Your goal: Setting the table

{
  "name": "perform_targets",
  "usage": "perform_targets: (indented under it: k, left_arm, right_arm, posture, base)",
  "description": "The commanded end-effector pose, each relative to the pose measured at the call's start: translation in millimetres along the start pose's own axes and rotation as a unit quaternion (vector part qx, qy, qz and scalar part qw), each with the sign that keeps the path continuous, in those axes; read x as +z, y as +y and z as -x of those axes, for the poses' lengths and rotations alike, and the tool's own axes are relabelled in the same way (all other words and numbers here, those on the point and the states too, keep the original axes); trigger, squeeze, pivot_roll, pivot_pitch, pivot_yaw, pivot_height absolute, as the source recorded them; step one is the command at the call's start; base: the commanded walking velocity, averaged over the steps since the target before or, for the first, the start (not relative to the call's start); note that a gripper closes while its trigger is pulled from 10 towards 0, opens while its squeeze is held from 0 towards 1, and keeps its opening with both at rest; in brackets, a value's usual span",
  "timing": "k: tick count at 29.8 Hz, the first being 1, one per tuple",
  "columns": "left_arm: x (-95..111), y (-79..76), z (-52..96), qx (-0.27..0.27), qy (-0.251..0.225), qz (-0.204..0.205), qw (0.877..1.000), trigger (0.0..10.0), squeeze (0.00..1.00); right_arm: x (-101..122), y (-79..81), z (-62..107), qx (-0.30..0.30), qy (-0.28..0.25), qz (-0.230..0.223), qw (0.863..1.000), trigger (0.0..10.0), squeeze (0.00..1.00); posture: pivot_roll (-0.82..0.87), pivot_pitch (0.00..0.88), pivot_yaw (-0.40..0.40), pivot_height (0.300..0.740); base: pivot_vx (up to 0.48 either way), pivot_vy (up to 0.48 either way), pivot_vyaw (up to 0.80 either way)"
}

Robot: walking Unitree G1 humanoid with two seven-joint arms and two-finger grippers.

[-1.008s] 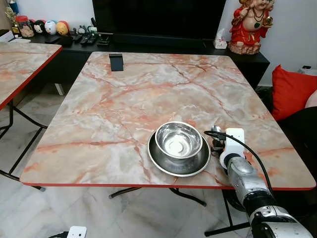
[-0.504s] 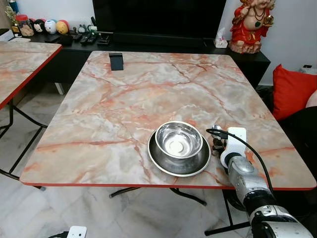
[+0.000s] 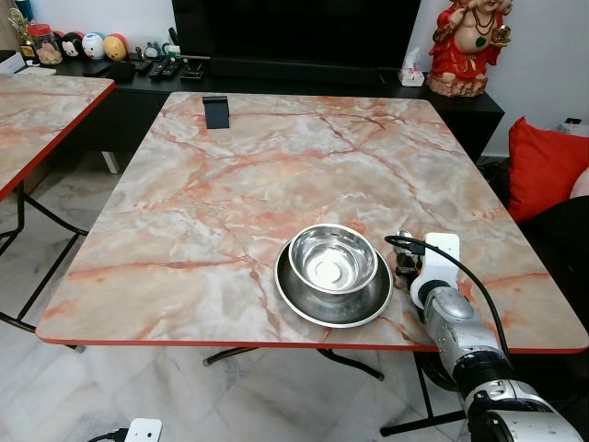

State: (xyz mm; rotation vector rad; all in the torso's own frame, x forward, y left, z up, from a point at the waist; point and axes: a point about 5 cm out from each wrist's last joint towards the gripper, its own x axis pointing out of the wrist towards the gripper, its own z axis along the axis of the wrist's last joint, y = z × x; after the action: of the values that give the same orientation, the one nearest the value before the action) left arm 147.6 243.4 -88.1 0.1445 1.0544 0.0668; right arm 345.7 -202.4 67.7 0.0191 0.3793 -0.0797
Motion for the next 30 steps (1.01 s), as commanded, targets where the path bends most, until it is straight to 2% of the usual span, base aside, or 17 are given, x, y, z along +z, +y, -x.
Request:
perform_targets:
  k: [1,9,15,16,18,21,23,27,29,30]
  left_arm:
    - [-2.3,-0.3,0.3,-0.003,0.005,-0.002,1.0,10.0,0.0]
    - [-2.7,-0.6,0.4,-0.004,0.005,-0.003,1.0,10.0,0.0]
    - [-2.6,-0.7,0.4,-0.004,0.004,-0.003,1.0,10.0,0.0]
    - [-2.7,-0.6,0.4,-0.003,0.004,-0.001,1.0,10.0,0.0]
    - [-3.0,-0.5,0.4,-0.001,0.004,0.001,1.0,10.0,0.0]
    - [-3.2,-0.5,0.4,-0.001,0.004,0.002,1.0,10.0,0.0]
    - [-4.6,0.0,0.7,0.002,0.006,0.004,1.0,10.0,0.0]
    - [-6.2,0.7,1.1,0.005,0.006,0.007,1.0,10.0,0.0]
    - [-8.2,1.6,1.6,0.007,0.008,0.008,1.0,10.0,0.0]
    - [-8.7,1.9,1.7,0.008,0.009,0.008,1.0,10.0,0.0]
  right_arm:
    - [10.3,-3.5,-1.2,-0.003,-0.012,-0.002,1.0,10.0,0.0]
    - [17.4,-2.0,-1.7,-0.001,-0.024,-0.004,1.0,10.0,0.0]
    - [26.5,-5.0,-0.9,-0.01,-0.056,-0.003,0.998,10.0,0.0]
    - [29.7,-4.8,-0.3,-0.009,-0.07,0.0,0.998,10.0,0.0]
    - [44.6,-1.4,4.5,-0.005,-0.138,0.016,0.99,10.0,0.0]
    - [47.1,-1.7,6.3,-0.01,-0.153,0.022,0.988,10.0,0.0]
    - [50.3,-4.5,17.9,-0.025,-0.209,0.016,0.977,10.0,0.0]
    - [49.0,-6.7,29.5,-0.033,-0.243,0.025,0.969,10.0,0.0]
    - [44.9,-7.3,42.2,-0.042,-0.27,0.044,0.961,10.0,0.0]
    - [43.4,-7.6,45.7,-0.045,-0.276,0.036,0.959,10.0,0.0]
  posture:
    - [0.07,0.0,-0.047,0.715]
    - [0.07,0.0,-0.048,0.715]
    - [0.07,0.0,-0.049,0.715]
    - [0.07,0.0,-0.049,0.715]
    - [0.08,0.0,-0.059,0.715]
    - [0.09,0.0,-0.061,0.715]
    - [0.09,0.0,-0.063,0.715]
    - [0.09,0.0,-0.067,0.715]
    - [0.08,0.0,-0.064,0.715]
    - [0.08,0.0,-0.064,0.715]
  base:
    - [0.0,0.0,0.0]
    - [0.0,0.0,0.0]
    - [0.0,0.0,0.0]
    - [0.0,0.0,0.0]
    - [0.0,0.0,0.0]
    - [0.0,0.0,0.0]
    - [0.0,0.0,0.0]
    - [0.0,0.0,0.0]
    - [0.0,0.0,0.0]
    - [0.0,0.0,0.0]
